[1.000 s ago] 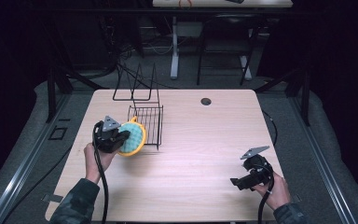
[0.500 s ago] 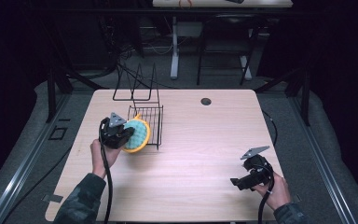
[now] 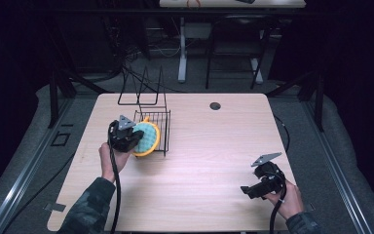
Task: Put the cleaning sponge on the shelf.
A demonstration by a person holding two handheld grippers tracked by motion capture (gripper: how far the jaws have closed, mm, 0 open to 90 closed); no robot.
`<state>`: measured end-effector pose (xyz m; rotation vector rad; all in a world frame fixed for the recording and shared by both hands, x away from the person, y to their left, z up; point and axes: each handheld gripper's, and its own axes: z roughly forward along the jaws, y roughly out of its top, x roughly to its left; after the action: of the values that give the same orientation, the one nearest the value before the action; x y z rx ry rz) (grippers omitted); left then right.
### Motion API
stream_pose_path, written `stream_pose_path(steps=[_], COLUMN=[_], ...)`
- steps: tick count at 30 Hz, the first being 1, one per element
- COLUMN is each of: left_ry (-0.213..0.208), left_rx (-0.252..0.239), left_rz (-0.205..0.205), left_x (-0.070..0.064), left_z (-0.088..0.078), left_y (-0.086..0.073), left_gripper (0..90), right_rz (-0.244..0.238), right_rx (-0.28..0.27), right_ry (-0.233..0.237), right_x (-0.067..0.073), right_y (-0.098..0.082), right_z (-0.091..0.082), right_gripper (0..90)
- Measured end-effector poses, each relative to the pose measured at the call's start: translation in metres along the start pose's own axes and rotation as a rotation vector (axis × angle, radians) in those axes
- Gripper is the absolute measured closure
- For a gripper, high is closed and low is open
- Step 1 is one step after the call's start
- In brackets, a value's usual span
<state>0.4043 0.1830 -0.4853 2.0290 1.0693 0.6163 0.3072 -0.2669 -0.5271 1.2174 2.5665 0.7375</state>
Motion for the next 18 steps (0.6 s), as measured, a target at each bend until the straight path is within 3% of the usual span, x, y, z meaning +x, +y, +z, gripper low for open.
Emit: stream_pose_path(steps=[18], left_ry=[0.011], left_rx=[-0.004], left_rz=[-0.009], left_x=[0.0], left_z=[0.016], left_y=[0.005], left_gripper=[88.0], right_rz=[-0.001], right_rx=[-0.003], right_ry=[0.003], right_x=[0.0], right_y=[0.0], right_z=[0.001], right_gripper=[6.3])
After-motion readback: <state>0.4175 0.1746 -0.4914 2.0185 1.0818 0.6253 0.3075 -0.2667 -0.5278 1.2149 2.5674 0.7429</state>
